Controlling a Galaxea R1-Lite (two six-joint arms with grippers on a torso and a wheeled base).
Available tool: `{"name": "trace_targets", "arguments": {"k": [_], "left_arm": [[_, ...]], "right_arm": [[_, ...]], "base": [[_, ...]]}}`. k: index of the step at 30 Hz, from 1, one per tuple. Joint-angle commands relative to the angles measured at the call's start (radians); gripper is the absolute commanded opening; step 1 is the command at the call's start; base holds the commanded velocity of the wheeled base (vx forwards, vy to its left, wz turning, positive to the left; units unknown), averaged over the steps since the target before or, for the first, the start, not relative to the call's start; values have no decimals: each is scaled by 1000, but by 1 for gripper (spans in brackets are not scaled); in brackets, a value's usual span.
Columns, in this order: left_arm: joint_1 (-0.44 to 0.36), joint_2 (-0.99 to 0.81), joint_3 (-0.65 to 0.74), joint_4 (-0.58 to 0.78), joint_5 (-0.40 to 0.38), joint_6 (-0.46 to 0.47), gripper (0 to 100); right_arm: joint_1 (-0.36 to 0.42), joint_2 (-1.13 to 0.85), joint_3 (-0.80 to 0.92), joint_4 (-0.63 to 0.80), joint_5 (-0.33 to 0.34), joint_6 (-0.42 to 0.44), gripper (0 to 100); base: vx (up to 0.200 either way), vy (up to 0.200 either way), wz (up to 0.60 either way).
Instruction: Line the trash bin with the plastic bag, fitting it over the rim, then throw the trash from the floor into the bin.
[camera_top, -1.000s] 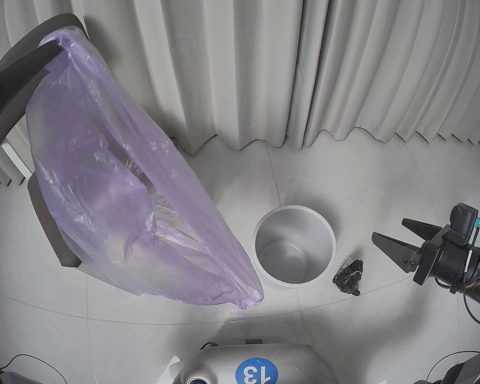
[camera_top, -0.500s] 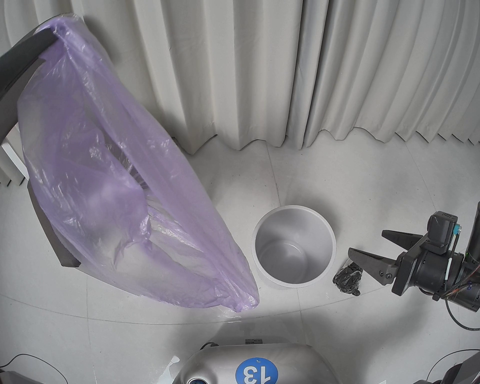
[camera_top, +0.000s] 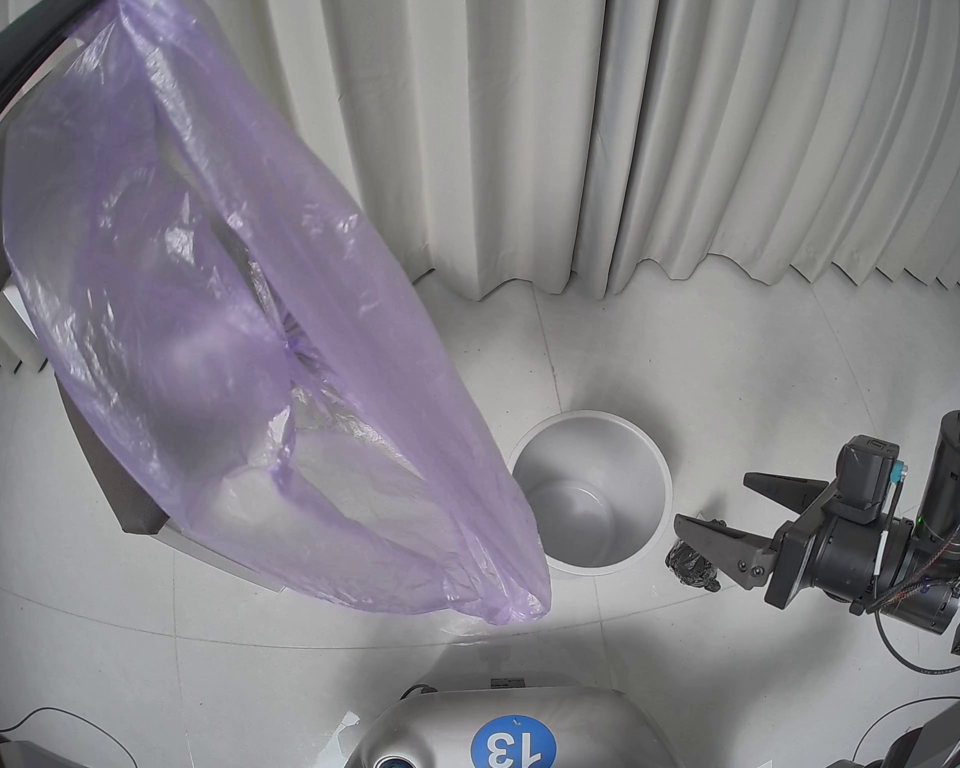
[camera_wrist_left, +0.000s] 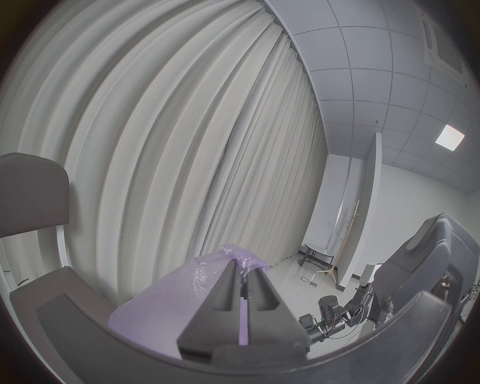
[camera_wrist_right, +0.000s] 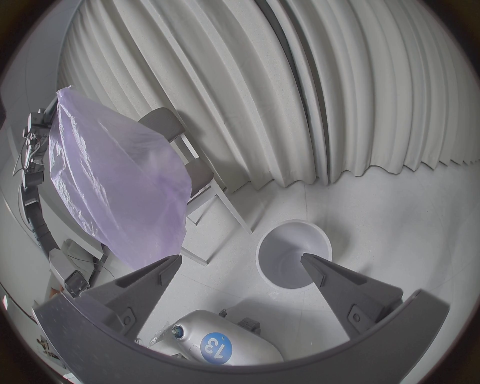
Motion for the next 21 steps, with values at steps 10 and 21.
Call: {"name": "trace_targets", "arguments": {"k": [10, 21], "left_arm": [[-71, 41, -71, -7, -50, 1, 0], [-80, 63, -81, -11, -48, 1, 0]], "right_arm": [[35, 76, 27, -107, 11, 71, 100], [119, 82, 56, -210, 23, 66, 100]], "base": [[0, 0, 0], [0, 0, 0]]}}
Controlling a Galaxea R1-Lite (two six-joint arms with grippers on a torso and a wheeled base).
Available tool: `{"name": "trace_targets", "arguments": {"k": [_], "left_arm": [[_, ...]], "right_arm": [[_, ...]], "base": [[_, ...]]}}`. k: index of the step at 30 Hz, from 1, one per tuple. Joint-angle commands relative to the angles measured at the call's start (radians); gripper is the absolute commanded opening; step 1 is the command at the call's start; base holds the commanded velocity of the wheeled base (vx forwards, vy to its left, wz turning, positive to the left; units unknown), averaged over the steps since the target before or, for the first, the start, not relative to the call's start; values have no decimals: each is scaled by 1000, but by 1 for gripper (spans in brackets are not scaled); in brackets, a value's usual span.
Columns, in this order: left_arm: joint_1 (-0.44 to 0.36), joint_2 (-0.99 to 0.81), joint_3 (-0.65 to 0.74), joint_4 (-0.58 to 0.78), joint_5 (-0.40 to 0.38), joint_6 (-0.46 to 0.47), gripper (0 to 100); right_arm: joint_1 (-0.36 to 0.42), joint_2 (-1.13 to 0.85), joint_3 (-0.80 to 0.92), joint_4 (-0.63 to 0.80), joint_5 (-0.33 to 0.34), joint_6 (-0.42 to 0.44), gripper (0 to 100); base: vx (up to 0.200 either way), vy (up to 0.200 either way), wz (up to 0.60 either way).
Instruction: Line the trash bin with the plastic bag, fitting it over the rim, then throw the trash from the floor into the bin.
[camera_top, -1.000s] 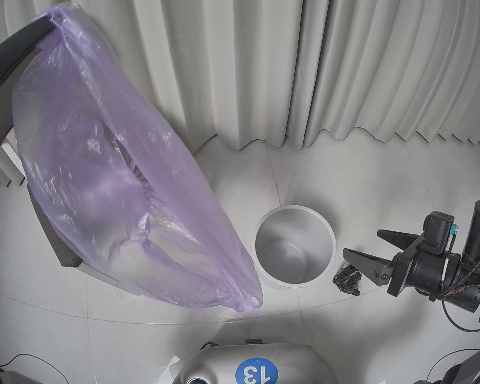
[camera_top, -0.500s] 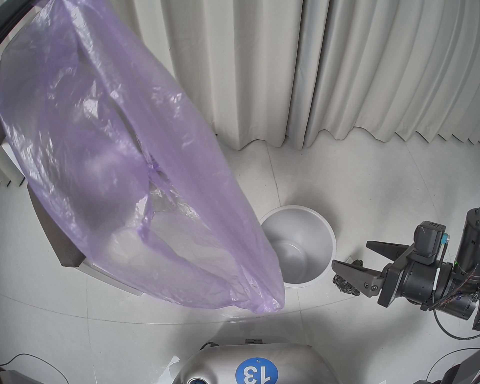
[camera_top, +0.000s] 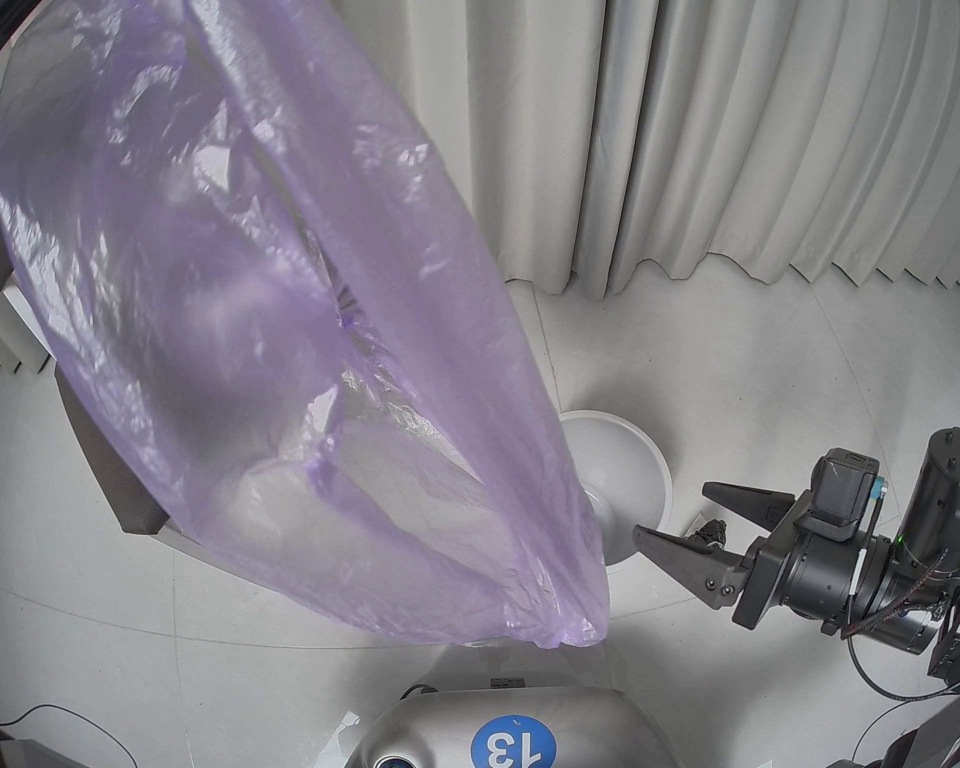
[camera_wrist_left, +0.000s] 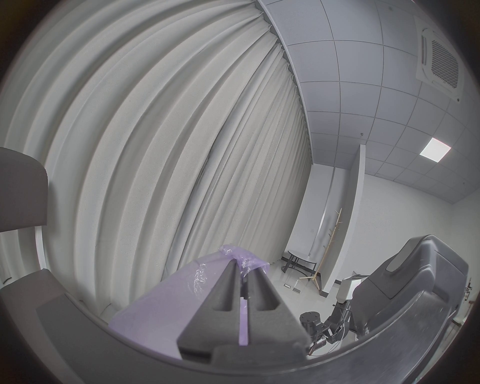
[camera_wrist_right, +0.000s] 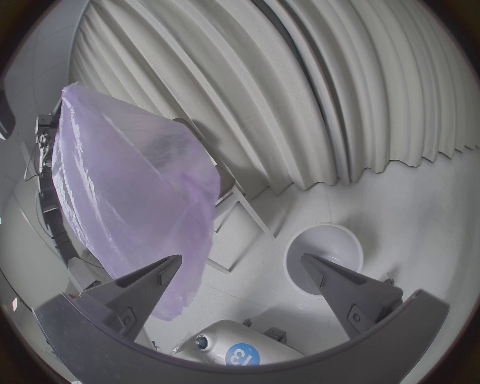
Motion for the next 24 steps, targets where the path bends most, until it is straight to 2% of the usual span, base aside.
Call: {"name": "trace_targets", "arguments": {"k": [1, 4, 8, 14, 20, 24], "left_arm": [[0, 18, -9, 1, 2, 0, 0], [6, 26, -14, 1, 8, 0, 0], [15, 44, -19, 1, 16, 0, 0], [71, 93, -69, 4, 12, 0, 0], [69, 108, -97, 4, 14, 0, 0], [71, 113, -106, 5, 16, 0, 0]], "right_arm": [[43, 3, 22, -26, 2, -3, 100], [74, 3, 38, -75, 16, -5, 100], [86, -2, 97, -178, 76, -31, 100], [110, -12, 186, -296, 161, -45, 100], [144, -3, 212, -311, 181, -74, 100], [164, 11, 224, -313, 224, -94, 100]], "base": [[0, 0, 0], [0, 0, 0], [0, 0, 0], [0, 0, 0], [0, 0, 0], [0, 0, 0]]}}
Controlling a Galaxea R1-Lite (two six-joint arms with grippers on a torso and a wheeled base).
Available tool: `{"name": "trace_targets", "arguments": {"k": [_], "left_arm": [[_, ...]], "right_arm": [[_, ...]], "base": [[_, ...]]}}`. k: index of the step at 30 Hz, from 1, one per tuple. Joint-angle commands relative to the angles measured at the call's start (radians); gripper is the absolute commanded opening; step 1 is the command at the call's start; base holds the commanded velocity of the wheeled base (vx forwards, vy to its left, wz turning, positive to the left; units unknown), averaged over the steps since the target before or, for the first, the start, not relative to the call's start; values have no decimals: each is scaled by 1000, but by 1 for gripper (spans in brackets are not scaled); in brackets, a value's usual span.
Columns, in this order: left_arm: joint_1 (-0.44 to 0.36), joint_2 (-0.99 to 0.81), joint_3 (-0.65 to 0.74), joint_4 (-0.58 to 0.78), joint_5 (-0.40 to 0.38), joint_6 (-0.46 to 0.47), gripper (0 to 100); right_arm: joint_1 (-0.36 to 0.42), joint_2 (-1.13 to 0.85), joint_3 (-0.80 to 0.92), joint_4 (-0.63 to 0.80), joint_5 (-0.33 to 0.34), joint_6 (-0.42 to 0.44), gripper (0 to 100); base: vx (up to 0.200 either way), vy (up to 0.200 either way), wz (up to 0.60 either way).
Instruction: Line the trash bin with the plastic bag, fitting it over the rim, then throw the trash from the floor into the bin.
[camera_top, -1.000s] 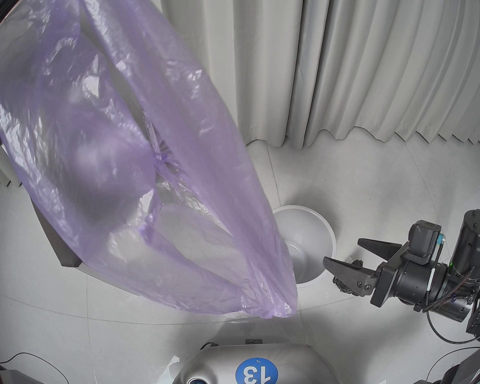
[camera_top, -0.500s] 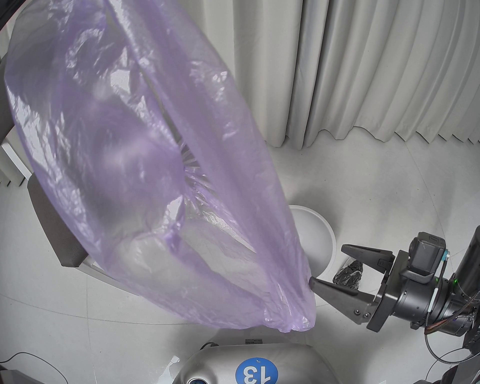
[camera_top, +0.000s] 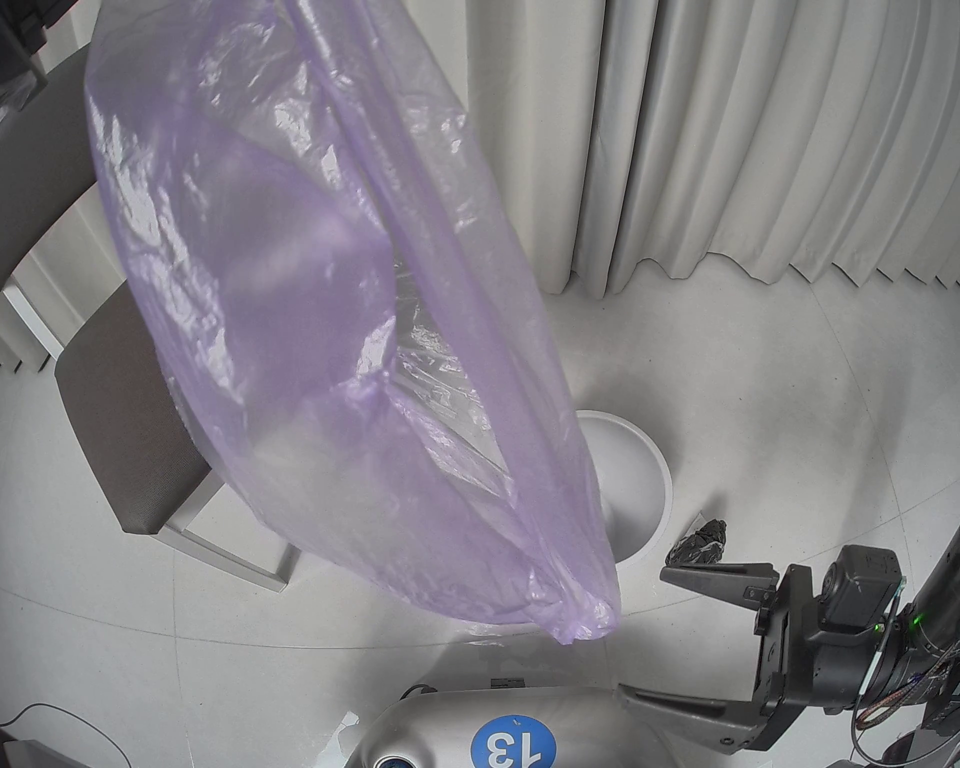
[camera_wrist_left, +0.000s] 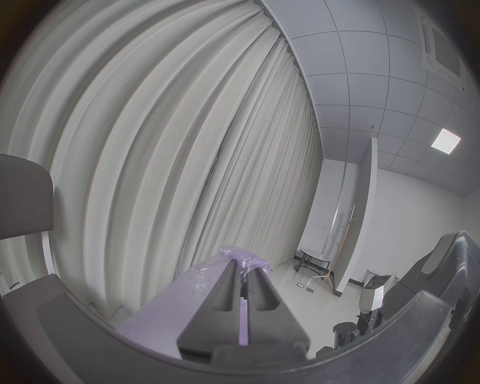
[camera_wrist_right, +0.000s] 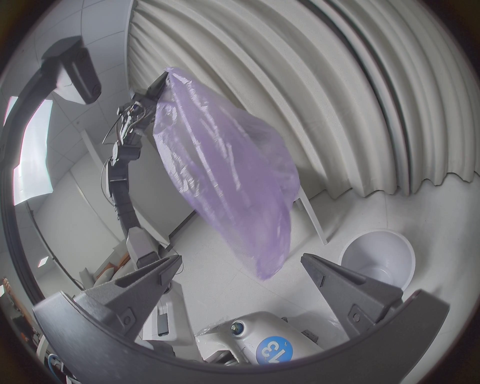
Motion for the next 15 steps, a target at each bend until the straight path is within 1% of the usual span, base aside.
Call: {"name": "trace_targets", "arguments": {"k": [1, 5, 8, 10, 11, 15], "left_arm": [[0, 15, -9, -1, 1, 0, 0], [-9, 7, -7, -1, 2, 0, 0], [-32, -7, -3, -4, -1, -2, 0], [-32, -11, 0, -2, -1, -2, 0], [-32, -11, 0, -2, -1, -2, 0], [-35, -17, 3, -2, -4, -3, 0]], "right_arm": [[15, 30, 5, -1, 8, -13, 100], [12, 79, -10, -6, -3, -16, 100], [-14, 153, -44, -7, -6, -6, 100], [-47, 182, -56, -13, -3, -6, 100], [-49, 182, -56, -13, -3, -6, 100], [-127, 198, -76, -69, 9, 1, 100]], "base": [[0, 0, 0], [0, 0, 0], [0, 0, 0], [0, 0, 0], [0, 0, 0], [0, 0, 0]]}}
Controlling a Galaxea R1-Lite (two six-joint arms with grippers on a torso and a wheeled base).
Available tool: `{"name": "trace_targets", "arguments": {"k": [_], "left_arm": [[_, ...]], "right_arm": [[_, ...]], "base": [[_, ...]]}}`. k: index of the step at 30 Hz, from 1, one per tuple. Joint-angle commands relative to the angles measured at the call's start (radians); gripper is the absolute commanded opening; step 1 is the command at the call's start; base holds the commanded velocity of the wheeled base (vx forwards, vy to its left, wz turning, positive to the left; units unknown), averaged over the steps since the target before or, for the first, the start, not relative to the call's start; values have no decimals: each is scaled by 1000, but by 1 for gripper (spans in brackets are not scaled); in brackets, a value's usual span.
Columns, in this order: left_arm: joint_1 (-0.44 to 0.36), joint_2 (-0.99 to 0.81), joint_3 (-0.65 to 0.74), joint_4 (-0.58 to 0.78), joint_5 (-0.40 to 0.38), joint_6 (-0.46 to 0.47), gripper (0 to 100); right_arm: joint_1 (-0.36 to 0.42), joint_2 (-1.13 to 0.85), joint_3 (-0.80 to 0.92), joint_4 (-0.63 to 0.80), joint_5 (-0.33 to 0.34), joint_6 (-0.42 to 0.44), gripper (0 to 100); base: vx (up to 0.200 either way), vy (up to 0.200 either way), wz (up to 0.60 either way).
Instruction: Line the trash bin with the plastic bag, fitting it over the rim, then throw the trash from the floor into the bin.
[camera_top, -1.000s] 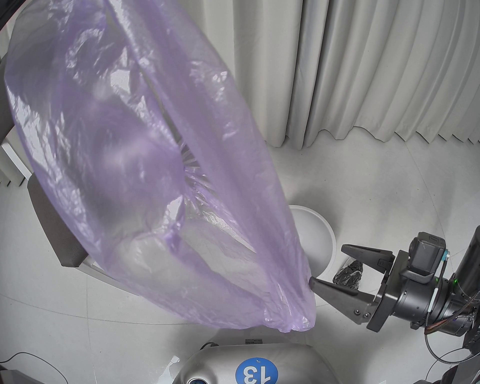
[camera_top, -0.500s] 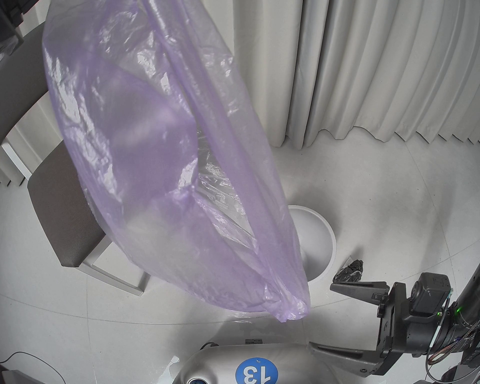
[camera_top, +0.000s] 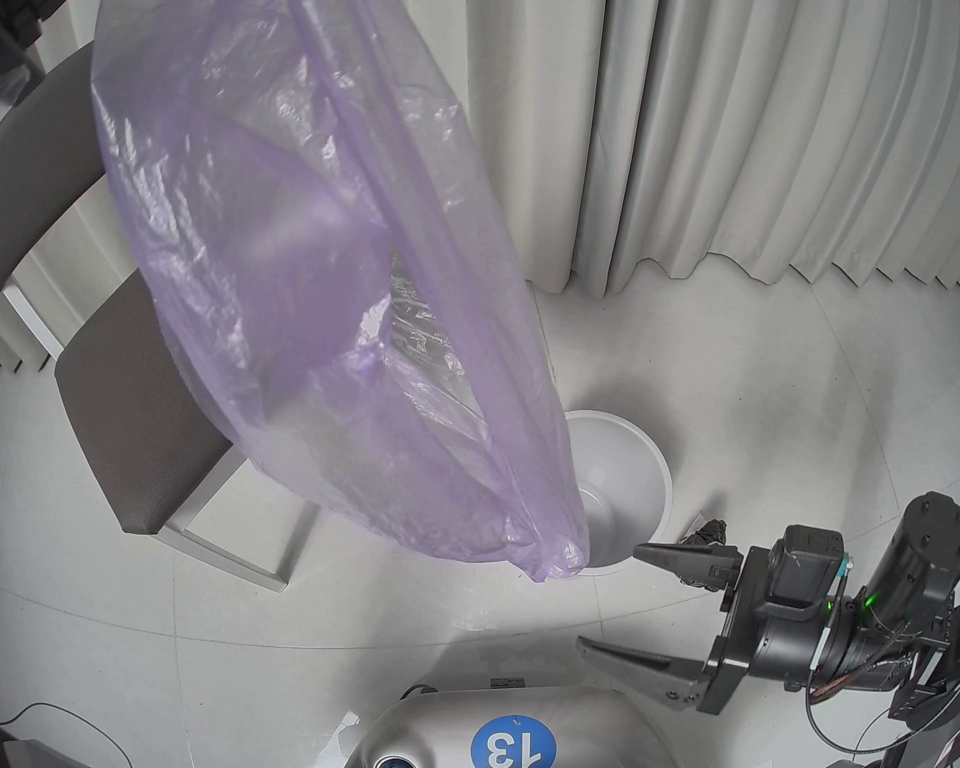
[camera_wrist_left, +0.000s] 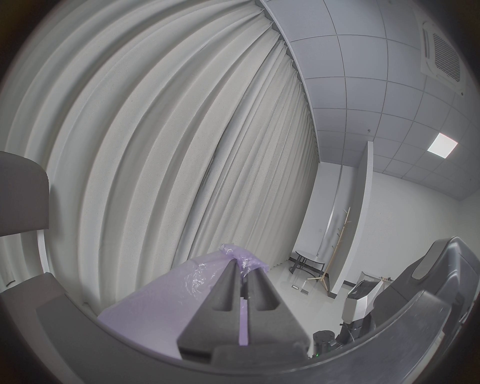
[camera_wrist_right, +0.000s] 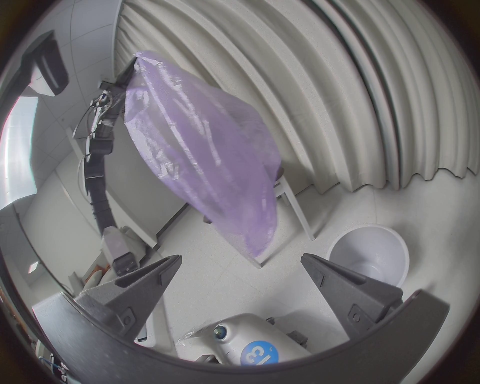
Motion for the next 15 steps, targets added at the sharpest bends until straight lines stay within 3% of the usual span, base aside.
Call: {"name": "trace_targets", "arguments": {"k": [1, 8, 15], "left_arm": [[-7, -16, 5, 0, -5, -3, 0], [-19, -22, 5, -2, -6, -28, 0], [-16, -24, 5, -3, -8, -28, 0]], "right_arm": [[-74, 59, -31, -25, 8, 7, 100], [-101, 86, -98, -35, -1, 63, 100], [-87, 82, -107, -33, -3, 62, 100]], "base": [[0, 0, 0], [0, 0, 0], [0, 0, 0]]}}
